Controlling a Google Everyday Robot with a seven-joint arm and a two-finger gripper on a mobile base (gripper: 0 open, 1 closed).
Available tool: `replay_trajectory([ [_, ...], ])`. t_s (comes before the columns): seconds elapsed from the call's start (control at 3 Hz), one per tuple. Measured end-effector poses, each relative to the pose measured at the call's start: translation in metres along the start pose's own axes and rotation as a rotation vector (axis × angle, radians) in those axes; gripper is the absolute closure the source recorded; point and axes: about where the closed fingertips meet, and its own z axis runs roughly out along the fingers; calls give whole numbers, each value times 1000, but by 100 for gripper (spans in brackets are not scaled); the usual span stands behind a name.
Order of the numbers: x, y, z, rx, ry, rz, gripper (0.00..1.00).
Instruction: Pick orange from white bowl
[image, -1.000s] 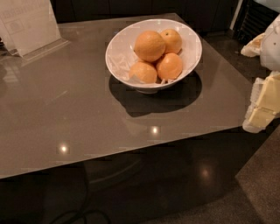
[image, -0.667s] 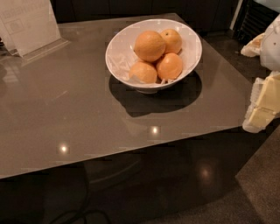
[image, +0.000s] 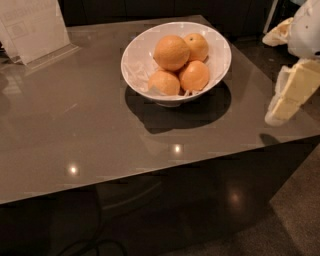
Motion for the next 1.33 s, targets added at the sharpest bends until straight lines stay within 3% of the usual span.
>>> replay_trajectory([
  [0.33,-34,-38,6,-10,-96,-78,0],
  [0.67,-40,-47,-4,23,-113,-82,0],
  [1.0,-41,-51,-1,26,-132,-82,0],
  [1.33,-58,-68,11,2,-181,-133,0],
])
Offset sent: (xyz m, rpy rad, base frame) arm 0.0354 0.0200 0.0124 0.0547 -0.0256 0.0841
